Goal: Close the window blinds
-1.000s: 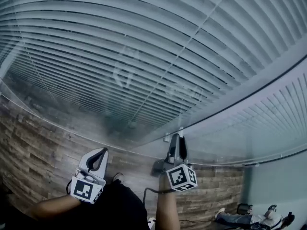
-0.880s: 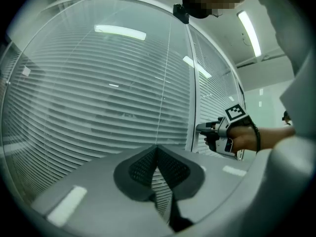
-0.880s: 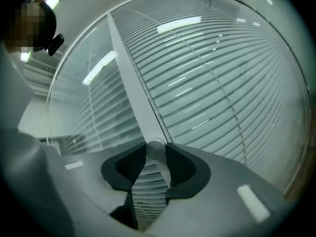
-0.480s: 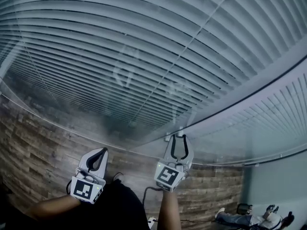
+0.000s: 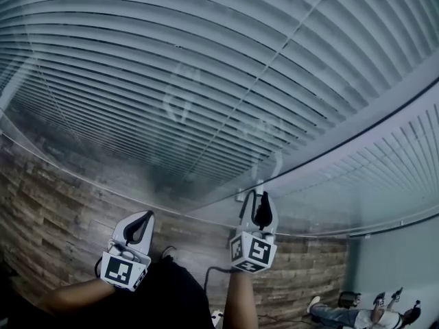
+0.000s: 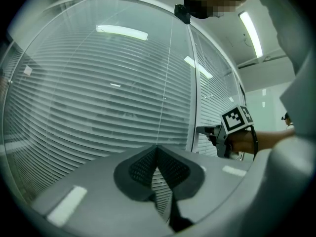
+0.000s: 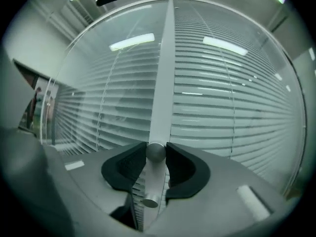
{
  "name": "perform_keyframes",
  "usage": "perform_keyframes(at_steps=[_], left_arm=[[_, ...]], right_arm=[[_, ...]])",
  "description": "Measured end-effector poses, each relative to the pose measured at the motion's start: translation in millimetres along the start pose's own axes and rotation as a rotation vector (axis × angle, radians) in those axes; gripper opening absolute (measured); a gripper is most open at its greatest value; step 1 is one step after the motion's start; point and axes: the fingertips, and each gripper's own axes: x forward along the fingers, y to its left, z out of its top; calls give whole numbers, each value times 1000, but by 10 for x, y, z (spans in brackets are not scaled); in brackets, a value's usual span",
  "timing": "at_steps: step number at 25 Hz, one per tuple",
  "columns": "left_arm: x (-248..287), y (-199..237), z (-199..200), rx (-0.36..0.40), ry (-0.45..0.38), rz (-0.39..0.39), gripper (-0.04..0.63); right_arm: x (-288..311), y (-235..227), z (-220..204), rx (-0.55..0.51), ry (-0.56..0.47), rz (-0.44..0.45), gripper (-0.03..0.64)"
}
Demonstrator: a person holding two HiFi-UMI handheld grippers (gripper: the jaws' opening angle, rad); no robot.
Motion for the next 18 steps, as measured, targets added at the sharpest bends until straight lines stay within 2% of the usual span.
perform_keyframes(at_steps=[5,7,11,14,18], left_arm=[[0,-33,47,4,0,-2,2],[-4,-46,38,4,1,-5,2],[-37,-46,64,9,-5,-2,2],[-57,-13,77,10,-12,2,2],[-21,4,181,38,-45,-16,2]], right_arm=[[5,-62,27,252,-17,58,127],[12,-69,12,299,-20,72,130],[-90,-44,25,177,-15,36,137],[-328,58,43,120,-54,14,130],[-601,404,15,61,-86,78,2]])
